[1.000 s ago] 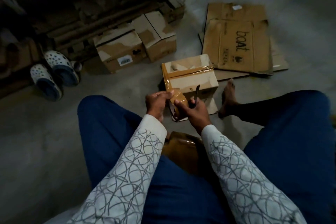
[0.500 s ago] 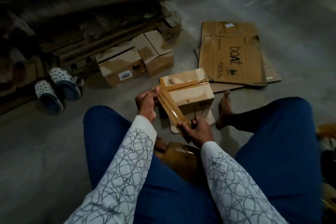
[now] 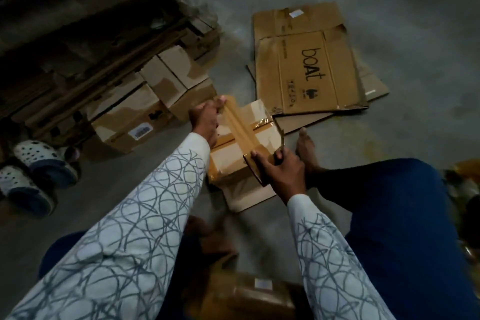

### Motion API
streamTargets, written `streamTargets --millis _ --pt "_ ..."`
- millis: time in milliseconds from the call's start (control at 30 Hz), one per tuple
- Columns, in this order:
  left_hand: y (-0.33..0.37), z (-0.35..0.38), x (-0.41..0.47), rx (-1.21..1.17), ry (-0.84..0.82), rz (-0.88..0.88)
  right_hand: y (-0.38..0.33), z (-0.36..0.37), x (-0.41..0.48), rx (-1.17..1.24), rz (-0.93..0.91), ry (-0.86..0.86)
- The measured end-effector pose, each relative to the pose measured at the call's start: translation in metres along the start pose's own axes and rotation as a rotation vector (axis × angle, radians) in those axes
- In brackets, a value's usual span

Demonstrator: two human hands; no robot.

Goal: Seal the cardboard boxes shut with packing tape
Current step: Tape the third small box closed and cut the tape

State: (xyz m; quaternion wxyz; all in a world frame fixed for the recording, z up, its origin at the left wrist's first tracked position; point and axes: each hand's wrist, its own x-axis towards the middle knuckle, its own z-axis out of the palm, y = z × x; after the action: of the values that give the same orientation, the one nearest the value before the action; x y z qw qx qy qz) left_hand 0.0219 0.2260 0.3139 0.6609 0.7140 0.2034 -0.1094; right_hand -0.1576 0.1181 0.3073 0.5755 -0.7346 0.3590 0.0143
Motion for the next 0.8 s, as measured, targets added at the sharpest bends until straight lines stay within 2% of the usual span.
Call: streamTargets --millis 100,233,400,467,600,733,800 --pt "-0.031 0.054 0.055 0.112 0.002 0.014 0.013 -0.009 0.055 0.014 0.058 -0.002" --pt "-0.085 0.120 0.127 0.447 0.015 0.041 0.035 -0.012 0.129 0.106 0.169 0.004" --pt "-0.145 0.161 0.231 0.586 0.102 0.061 0.039 0.000 0.209 -0.094 0.108 -0.110" --pt "-0.138 0.173 0.243 0.679 0.088 0.088 0.031 -0.005 0.235 -0.233 0.072 -0.129" --pt "-0.131 0.185 0.257 0.785 0.042 0.145 0.026 0.001 0.270 -0.319 0.080 -0.139" --pt "-0.144 0.184 0.261 0.824 0.026 0.101 0.028 0.004 0.285 -0.331 0.144 -0.128" --pt "-0.148 0.182 0.258 0.787 0.080 0.064 0.029 0.003 0.290 -0.317 0.167 -0.150"
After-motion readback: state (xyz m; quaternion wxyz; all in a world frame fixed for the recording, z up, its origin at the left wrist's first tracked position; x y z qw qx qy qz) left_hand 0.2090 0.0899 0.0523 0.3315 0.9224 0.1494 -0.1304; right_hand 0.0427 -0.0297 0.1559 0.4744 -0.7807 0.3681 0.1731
